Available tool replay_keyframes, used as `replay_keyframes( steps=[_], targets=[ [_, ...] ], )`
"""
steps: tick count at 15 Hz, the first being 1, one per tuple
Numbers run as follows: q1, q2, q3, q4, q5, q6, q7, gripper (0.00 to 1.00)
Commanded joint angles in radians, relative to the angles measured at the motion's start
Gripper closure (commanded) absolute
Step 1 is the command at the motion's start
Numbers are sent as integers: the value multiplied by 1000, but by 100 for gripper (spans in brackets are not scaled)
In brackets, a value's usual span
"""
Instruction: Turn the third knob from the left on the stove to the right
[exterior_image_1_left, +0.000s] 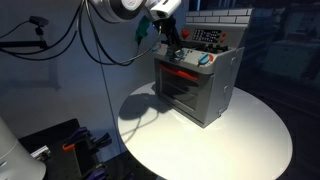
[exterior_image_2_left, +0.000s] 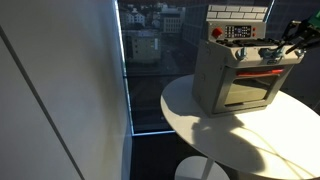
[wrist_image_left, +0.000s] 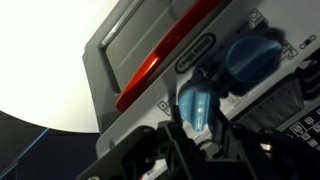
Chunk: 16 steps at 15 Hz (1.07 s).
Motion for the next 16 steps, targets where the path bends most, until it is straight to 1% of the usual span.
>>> replay_keyframes(
  steps=[1, 2, 3, 4, 5, 8, 13, 16],
  targets=[
    [-12, 17, 1, 23, -32, 12, 13, 89],
    [-11, 16, 1, 23, -33, 12, 12, 89],
    [-12, 16, 1, 24, -35, 12, 13, 98],
    [-11, 16, 1, 24, -37, 13, 13, 93],
    [-11, 15, 0, 24, -39, 14, 14, 96],
    [-11, 14, -1, 23, -38, 15, 13, 94],
    [-12, 15, -2, 21, -38, 16, 14, 97],
    [-12, 15, -2, 21, -39, 16, 14, 97]
  ],
)
